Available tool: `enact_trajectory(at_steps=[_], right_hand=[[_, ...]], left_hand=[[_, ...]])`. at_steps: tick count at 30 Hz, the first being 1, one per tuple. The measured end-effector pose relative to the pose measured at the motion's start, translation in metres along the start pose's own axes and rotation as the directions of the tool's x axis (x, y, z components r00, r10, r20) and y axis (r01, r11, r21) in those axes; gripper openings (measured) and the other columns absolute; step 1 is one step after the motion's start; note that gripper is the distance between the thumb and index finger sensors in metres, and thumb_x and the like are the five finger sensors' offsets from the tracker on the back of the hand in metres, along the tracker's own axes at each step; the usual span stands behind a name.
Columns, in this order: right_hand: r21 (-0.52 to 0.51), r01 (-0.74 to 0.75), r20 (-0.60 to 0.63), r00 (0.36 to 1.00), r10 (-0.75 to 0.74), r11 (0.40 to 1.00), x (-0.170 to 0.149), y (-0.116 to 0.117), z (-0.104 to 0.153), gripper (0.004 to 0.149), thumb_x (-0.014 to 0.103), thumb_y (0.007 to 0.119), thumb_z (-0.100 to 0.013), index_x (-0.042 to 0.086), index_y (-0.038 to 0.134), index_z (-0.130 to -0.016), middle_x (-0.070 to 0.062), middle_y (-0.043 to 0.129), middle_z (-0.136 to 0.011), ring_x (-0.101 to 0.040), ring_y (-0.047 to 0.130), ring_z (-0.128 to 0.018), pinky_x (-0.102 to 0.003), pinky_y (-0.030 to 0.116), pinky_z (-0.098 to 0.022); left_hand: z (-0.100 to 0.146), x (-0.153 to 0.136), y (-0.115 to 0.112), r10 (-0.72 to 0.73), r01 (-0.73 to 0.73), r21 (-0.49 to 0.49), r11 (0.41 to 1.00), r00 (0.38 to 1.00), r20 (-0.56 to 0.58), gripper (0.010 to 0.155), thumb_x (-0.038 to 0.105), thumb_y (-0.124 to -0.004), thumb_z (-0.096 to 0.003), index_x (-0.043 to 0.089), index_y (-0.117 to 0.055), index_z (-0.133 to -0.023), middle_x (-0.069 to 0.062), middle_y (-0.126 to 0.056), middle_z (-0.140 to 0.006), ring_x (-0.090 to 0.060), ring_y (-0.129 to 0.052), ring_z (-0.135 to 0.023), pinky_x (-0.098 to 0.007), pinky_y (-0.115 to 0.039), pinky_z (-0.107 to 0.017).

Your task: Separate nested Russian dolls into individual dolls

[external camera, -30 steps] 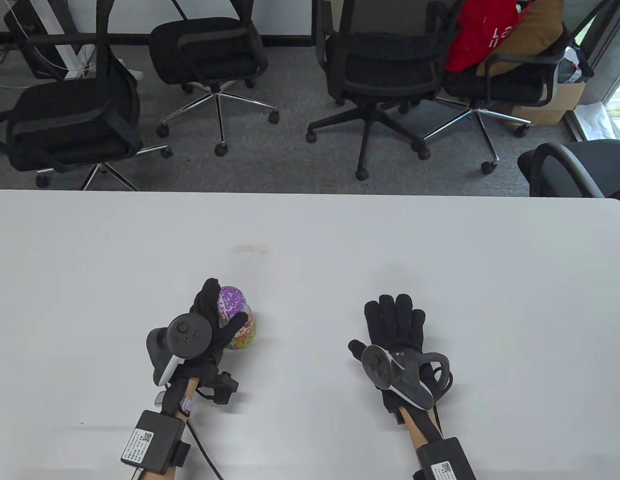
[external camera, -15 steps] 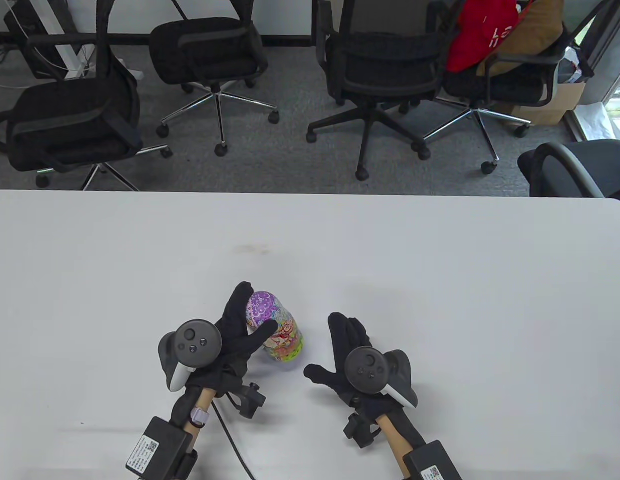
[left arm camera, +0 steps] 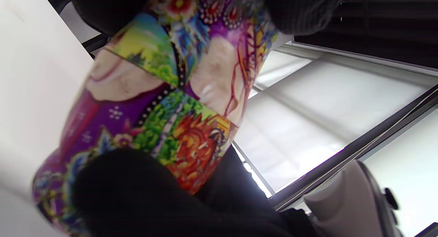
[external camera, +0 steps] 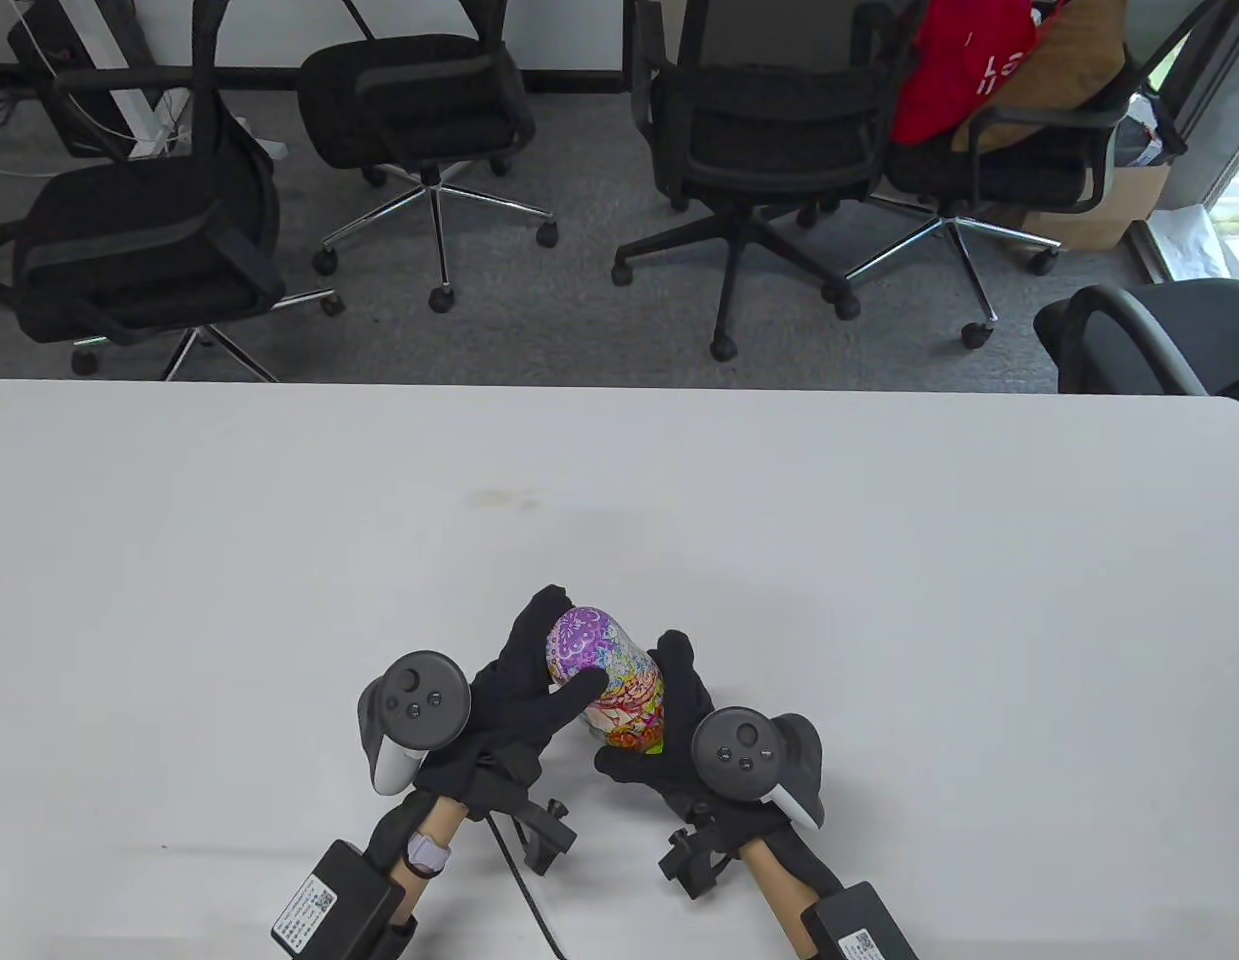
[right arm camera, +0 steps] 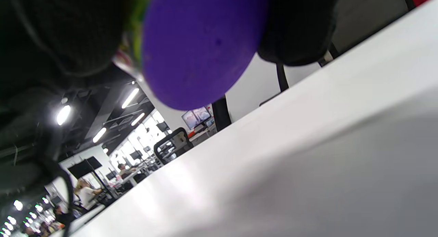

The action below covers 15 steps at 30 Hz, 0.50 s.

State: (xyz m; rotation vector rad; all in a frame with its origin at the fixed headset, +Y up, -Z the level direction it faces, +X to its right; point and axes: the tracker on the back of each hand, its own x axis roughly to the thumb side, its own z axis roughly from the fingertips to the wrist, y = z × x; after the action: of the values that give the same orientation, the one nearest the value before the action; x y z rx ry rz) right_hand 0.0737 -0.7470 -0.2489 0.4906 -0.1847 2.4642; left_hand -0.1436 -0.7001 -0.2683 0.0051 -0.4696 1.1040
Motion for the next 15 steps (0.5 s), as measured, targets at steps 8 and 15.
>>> enact_trajectory(at_steps=[8,15], right_hand=[[-0.136,-0.200,0.010,0.979,0.203,0.970,0.020,0.001,0.004,0.112,0.055,0.086,-0.036,-0.009,0.026,-0.105,-0.033,0.055,-0.097,-0.049,0.076,-0.082,-0.050,0.078,-0.061],[-0.209,-0.358,0.024,0.929,0.371,0.910,0.020,0.000,0.004,0.111,0.055,0.086,-0.034,-0.008,0.029,-0.105,-0.032,0.057,-0.096,-0.048,0.078,-0.081,-0.049,0.080,-0.061]], left_hand=[[0.000,-0.002,0.006,0.025,-0.025,0.048,0.999,1.000,-0.001,0.091,0.051,-0.070,-0.0513,0.000,-0.031,-0.115,-0.032,-0.057,-0.110,-0.048,-0.081,-0.093,-0.056,-0.073,-0.068],[0.005,-0.003,0.012,-0.007,0.015,0.187,0.982,0.999,-0.047,0.091,0.054,-0.066,-0.0541,-0.004,-0.029,-0.114,-0.034,-0.058,-0.108,-0.046,-0.084,-0.089,-0.054,-0.076,-0.066]])
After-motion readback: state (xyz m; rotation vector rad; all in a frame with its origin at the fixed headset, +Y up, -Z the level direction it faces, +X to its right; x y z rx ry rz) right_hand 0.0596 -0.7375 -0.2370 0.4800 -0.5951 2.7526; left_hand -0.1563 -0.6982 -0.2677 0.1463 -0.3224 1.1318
